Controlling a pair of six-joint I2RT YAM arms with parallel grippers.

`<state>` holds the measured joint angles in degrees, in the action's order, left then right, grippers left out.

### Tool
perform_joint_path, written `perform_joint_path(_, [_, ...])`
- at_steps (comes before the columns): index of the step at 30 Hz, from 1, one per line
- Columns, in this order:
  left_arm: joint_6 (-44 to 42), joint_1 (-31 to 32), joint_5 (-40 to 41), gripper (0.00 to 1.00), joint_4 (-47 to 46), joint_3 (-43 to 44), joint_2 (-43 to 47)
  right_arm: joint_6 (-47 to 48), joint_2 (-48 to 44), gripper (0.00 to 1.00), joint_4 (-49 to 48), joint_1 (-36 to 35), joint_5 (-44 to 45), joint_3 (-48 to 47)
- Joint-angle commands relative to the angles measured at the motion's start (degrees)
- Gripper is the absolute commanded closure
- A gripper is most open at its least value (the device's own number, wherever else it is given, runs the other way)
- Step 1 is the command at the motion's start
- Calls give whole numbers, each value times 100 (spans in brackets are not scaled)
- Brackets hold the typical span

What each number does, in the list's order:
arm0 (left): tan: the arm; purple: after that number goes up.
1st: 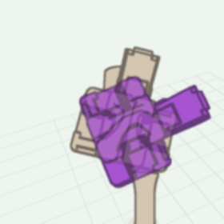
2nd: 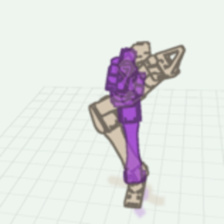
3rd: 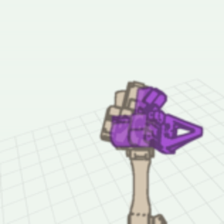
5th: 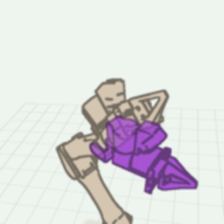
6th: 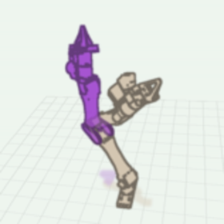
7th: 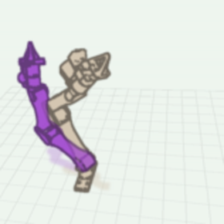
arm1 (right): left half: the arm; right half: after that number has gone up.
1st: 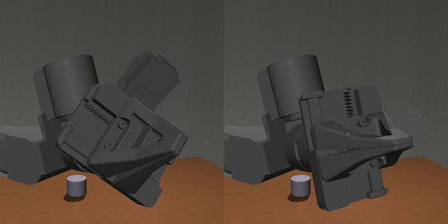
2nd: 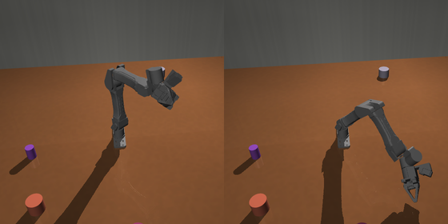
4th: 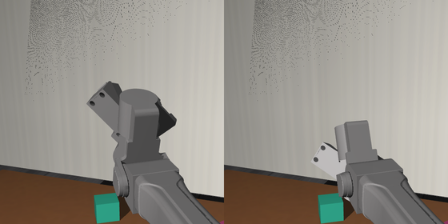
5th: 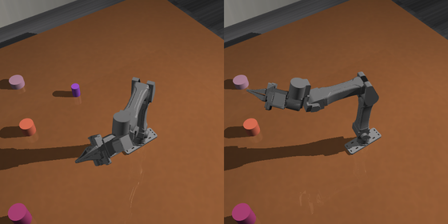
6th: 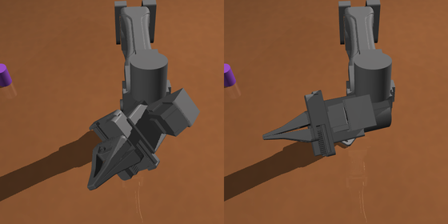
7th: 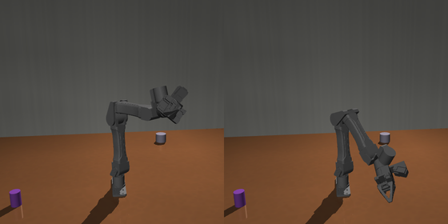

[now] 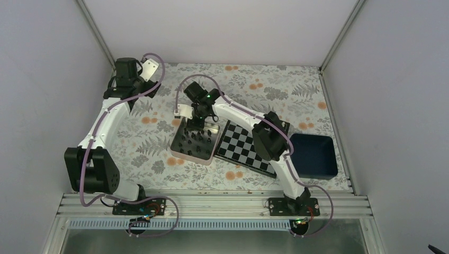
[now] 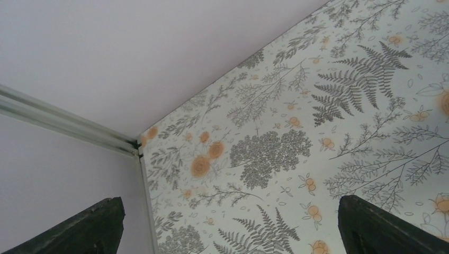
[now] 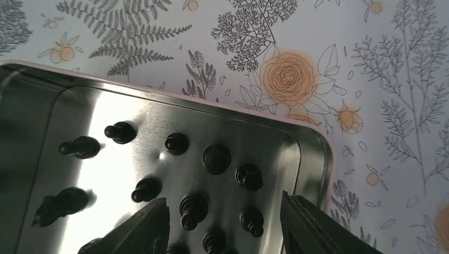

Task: Set up the chess pieces on the board
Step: Pick up the chess piece from the storage box.

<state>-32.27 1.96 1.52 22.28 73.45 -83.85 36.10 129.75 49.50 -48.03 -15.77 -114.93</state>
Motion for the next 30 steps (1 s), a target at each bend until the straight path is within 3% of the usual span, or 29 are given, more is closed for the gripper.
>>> perform_joint_path(1, [182, -40, -307, 0, -357, -196, 82, -189, 208, 46, -343, -128, -9, -200])
perform_joint_path(30, [31, -301, -1081, 0, -381, -821, 335, -243, 753, 66, -388, -261, 248, -440])
